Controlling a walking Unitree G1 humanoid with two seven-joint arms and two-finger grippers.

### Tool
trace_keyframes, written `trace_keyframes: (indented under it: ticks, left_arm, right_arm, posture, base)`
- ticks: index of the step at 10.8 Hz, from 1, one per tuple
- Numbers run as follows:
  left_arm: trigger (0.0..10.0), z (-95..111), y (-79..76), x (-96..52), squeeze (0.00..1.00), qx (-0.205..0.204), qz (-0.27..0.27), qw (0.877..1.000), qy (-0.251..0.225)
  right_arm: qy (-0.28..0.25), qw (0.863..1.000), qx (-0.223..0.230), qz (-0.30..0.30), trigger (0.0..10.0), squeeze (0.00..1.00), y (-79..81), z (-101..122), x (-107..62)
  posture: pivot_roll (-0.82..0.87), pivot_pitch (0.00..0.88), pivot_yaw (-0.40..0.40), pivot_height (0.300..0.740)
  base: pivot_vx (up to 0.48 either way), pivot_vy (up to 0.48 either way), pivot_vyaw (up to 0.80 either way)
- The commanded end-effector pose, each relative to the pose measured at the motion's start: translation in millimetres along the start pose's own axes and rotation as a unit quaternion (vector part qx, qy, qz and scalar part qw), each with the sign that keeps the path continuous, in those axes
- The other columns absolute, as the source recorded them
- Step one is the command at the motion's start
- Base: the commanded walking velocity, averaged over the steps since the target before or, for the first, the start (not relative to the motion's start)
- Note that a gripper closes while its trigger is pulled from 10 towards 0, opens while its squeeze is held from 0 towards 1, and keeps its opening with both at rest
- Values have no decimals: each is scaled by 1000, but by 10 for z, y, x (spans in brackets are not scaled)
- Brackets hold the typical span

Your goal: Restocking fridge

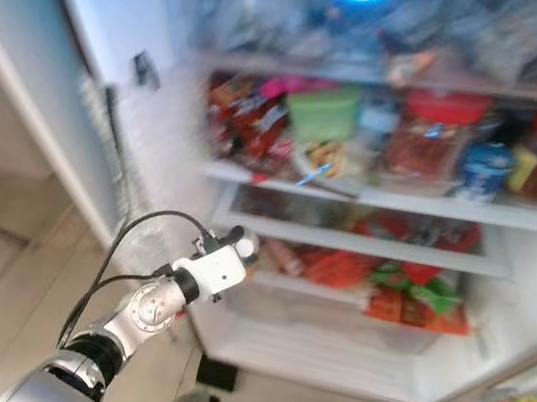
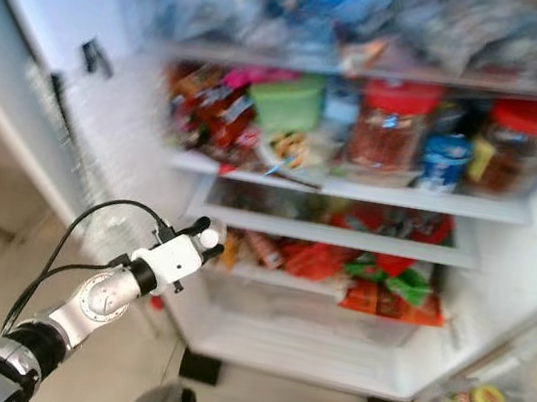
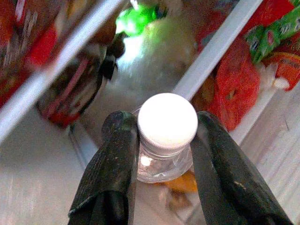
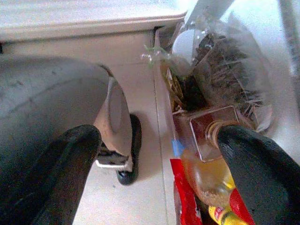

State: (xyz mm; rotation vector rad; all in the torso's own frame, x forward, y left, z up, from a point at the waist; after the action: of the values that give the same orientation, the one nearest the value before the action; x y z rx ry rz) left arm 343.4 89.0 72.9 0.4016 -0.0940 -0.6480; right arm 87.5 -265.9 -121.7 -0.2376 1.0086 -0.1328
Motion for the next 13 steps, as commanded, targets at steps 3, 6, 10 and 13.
trace_keyframes:
  ticks: [3, 6, 10, 13]
  left_arm:
    - [10000, 2, -20, -11, 0, -1, -5, 1000, -5]
    - [10000, -11, -29, -17, 0, 3, -7, 1000, -1]
    - [10000, -37, -14, -48, 0, 0, -6, 1000, 2]
    - [10000, -42, -40, -32, 0, 14, -20, 1000, 8]
  right_arm:
    - [5, 1000, 4, 12, 10000, 0, 84, -47, -16]
    - [6, 1000, 5, 11, 10000, 0, 80, -48, -16]
    - [5, 1000, 12, 10, 10000, 0, 83, -46, -15]
    - [5, 1000, 13, 9, 10000, 0, 72, -42, -13]
  posture:
    - [-59, 64, 138, 657]
    - [-58, 67, 135, 657]
    - [-52, 88, 138, 657]
    - [-57, 93, 138, 657]
  base:
    - [286, 0, 0]
    - [195, 0, 0]
    - [233, 0, 0]
    - [0, 0, 0]
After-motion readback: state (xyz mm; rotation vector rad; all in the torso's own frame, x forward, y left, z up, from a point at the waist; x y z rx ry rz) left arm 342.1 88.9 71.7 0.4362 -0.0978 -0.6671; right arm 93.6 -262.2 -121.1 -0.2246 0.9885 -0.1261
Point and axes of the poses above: a point about 5 cm out from each wrist's last joint towards the gripper, its own x axis pointing out of the wrist towards the gripper, its own z axis along the axis of the wrist's last joint, y = z × x, the point moved 3 cm from there along x, pointing out of the wrist towards the gripper, and after that the axes turned 15 degrees about -x, right-handed, at the moved point
